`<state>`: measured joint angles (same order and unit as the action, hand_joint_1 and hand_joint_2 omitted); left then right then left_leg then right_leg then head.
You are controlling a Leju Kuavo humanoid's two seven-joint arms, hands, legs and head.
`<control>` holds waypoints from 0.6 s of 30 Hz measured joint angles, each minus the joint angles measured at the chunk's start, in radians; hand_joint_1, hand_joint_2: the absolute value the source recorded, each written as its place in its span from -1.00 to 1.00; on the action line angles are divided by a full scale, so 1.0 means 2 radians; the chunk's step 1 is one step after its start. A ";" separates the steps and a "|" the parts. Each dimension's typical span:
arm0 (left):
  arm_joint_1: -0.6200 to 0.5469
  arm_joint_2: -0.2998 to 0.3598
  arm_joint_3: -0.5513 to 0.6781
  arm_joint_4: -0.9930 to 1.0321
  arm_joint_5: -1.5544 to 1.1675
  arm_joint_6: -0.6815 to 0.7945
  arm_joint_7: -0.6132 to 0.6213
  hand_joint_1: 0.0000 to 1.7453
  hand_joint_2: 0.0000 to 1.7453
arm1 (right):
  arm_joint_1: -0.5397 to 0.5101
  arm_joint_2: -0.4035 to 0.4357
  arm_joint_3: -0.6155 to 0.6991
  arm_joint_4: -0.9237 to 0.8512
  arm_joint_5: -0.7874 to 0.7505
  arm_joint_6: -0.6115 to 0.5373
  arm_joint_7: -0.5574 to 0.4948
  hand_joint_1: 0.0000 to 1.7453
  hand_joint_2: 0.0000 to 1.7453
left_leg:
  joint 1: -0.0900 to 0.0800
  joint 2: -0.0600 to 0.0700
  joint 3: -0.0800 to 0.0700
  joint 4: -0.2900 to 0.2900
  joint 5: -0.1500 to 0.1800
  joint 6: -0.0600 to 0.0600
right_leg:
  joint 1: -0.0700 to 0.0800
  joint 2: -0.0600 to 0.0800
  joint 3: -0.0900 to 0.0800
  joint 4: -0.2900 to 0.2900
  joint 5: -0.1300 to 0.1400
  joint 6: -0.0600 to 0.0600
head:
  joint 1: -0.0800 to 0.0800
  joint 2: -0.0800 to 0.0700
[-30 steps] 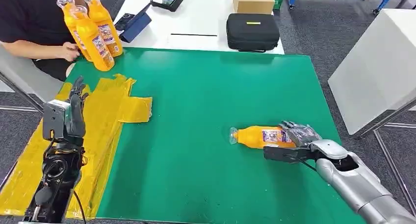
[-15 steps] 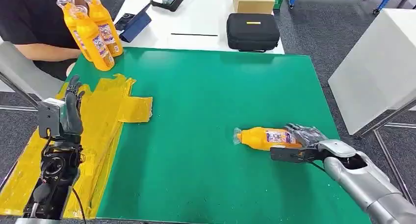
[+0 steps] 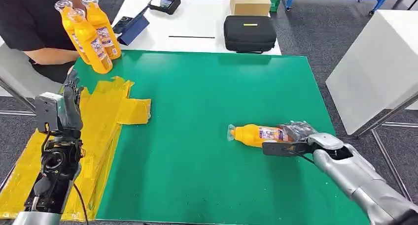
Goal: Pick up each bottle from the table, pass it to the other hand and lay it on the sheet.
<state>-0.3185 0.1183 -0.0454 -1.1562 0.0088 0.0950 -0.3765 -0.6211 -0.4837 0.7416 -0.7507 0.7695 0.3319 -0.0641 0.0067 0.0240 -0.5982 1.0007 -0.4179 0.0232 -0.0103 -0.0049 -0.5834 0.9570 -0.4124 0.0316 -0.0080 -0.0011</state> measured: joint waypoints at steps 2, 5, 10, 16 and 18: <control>0.000 0.000 0.000 0.000 0.000 0.000 0.000 -1.00 -1.00 | -0.003 0.011 0.002 0.008 0.001 -0.003 0.002 1.00 1.00 | 0.000 0.002 0.001 0.000 0.000 0.000 | 0.000 0.001 0.000 0.000 0.001 -0.001 | 0.000 0.000; 0.004 0.001 0.001 0.000 0.002 0.002 -0.004 -1.00 -1.00 | -0.005 0.025 0.006 0.018 0.006 -0.010 0.006 1.00 1.00 | 0.001 0.002 0.003 0.000 0.000 0.000 | 0.000 0.002 0.002 0.000 0.001 -0.001 | 0.000 0.000; 0.019 0.006 0.012 0.006 0.009 0.002 -0.026 -1.00 -1.00 | -0.015 0.072 0.008 0.050 0.018 -0.039 0.019 1.00 1.00 | 0.001 0.006 0.005 0.000 -0.001 -0.001 | 0.002 0.006 0.003 0.000 0.002 -0.002 | 0.000 0.000; 0.024 0.009 0.020 0.013 0.011 0.000 -0.030 -1.00 -1.00 | -0.022 0.096 0.008 0.071 0.018 -0.043 0.019 1.00 1.00 | 0.002 0.004 0.005 0.000 0.000 -0.002 | 0.003 0.005 0.003 0.000 0.002 -0.003 | 0.000 0.000; 0.025 0.011 0.021 0.015 0.014 -0.003 -0.030 -1.00 -1.00 | -0.022 0.101 0.007 0.073 0.009 -0.059 0.015 1.00 1.00 | 0.002 0.004 0.004 0.000 0.000 -0.002 | 0.003 0.005 0.003 0.000 0.002 -0.003 | 0.000 0.000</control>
<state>-0.2681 0.1396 -0.0027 -1.1265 0.0359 0.0896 -0.4356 -0.6656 -0.2819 0.7553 -0.6046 0.7881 0.2139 -0.0340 0.0113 0.0329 -0.5894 1.0003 -0.4177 0.0186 -0.0046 0.0058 -0.5770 0.9570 -0.4090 0.0261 -0.0072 -0.0011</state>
